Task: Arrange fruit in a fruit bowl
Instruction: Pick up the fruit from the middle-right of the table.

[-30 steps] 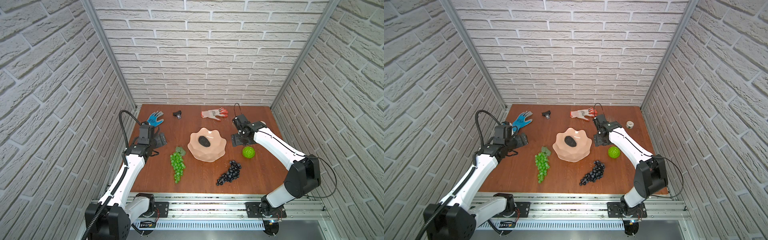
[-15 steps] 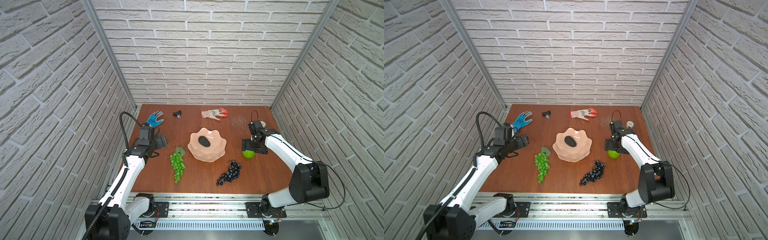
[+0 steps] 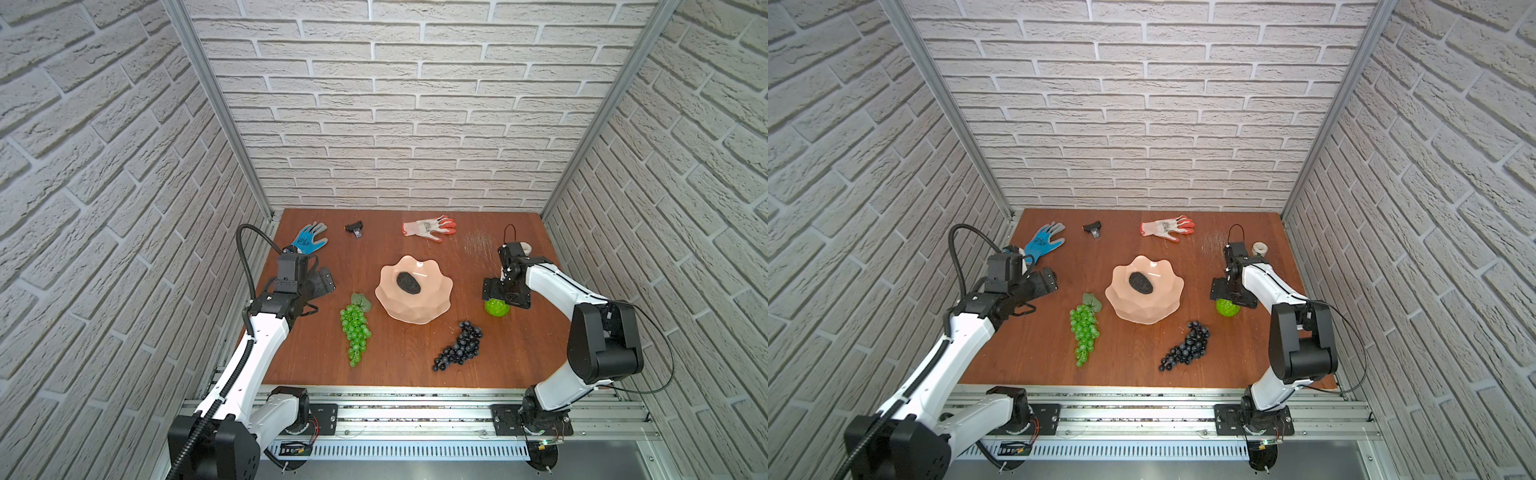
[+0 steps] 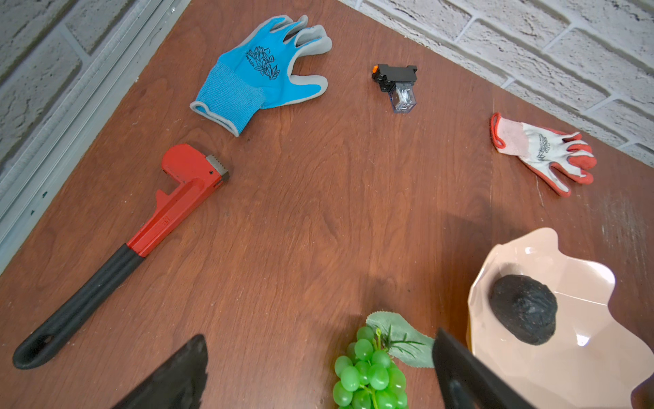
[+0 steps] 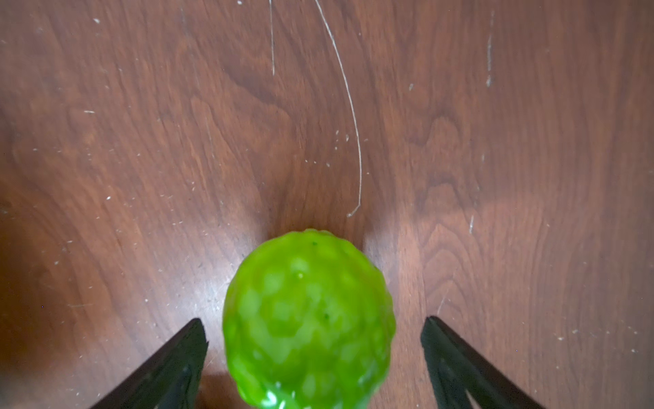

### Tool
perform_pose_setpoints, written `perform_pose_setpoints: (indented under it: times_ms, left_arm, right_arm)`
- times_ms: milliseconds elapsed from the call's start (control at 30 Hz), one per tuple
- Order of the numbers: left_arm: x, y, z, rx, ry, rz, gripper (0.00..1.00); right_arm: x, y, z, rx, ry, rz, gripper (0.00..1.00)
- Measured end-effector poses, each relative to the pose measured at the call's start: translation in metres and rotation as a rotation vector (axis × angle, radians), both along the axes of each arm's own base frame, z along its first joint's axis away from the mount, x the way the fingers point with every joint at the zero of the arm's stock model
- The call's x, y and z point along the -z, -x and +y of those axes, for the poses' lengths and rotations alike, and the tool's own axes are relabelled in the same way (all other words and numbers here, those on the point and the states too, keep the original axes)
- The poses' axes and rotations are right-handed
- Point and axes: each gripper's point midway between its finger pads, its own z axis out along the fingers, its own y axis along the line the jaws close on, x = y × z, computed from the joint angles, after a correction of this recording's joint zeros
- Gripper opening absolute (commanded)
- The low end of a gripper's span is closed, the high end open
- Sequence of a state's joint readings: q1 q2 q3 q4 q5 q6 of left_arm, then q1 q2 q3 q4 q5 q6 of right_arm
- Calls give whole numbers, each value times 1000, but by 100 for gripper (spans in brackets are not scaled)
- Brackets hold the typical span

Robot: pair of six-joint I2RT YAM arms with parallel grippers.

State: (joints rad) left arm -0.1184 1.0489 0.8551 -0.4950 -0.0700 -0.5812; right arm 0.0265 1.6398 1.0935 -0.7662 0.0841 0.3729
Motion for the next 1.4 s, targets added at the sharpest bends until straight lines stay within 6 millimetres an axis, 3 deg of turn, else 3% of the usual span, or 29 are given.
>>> perform_pose_setpoints:
  times_ms: [400, 667, 1067, 1400]
  left_arm:
    - [0, 2, -1, 4, 3, 3, 98]
    - [5, 4, 0, 4, 1, 13, 98]
    - [4, 5, 0, 3, -2, 11, 98]
    - [5, 6, 2, -1, -7, 15, 98]
  right_arm:
    - [25, -4, 6, -10, -56, 36, 85]
    - [26, -4, 7, -10, -60, 38, 84]
    - [28, -4, 7, -11, -60, 43, 68]
    - [24, -6, 11, -21, -83, 39, 62]
